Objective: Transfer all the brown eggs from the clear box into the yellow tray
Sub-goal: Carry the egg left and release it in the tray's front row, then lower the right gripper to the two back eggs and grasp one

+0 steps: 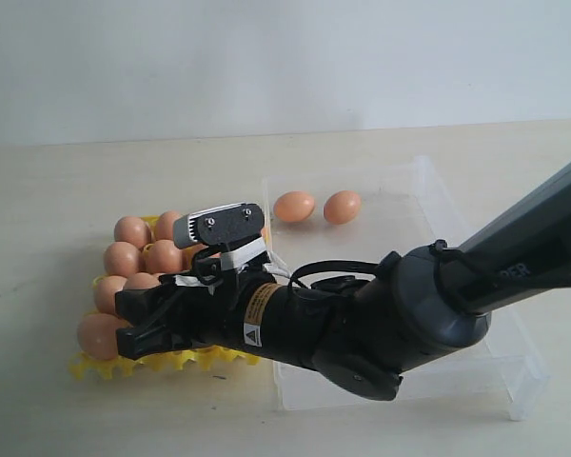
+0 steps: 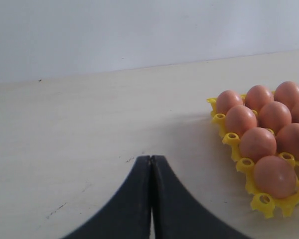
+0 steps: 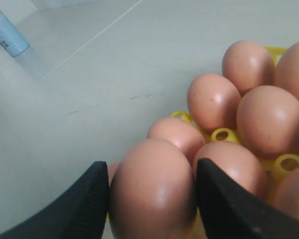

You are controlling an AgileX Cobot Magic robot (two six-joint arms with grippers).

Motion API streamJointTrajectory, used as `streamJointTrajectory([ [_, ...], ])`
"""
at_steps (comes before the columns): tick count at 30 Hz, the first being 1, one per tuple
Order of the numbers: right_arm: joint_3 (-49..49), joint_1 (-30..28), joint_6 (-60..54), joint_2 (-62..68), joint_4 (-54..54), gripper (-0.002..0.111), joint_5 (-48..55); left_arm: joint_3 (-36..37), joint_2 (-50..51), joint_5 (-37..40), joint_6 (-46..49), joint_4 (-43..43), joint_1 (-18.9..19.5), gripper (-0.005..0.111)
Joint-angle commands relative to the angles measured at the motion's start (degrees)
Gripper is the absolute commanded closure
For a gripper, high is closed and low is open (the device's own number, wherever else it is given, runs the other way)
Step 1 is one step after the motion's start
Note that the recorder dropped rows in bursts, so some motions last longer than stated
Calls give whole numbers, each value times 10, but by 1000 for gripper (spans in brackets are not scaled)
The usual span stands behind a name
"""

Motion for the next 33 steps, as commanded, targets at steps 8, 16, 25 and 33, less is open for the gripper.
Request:
streamJointTrajectory([
  [8,-4,2,1,-25,4,46,-4,-3,2,-2,-2,-3,-3,107],
  [16,-14,-17,-127,-215,56,88,237,-3,2,-2,-2,-3,-3,107],
  [25,-70,-159,-154,-268,112,108,563,-3,2,-2,-2,-3,-3,107],
  [33,-102,-276,59,-185,112,105,543,-3,2,-2,-2,-3,-3,107],
])
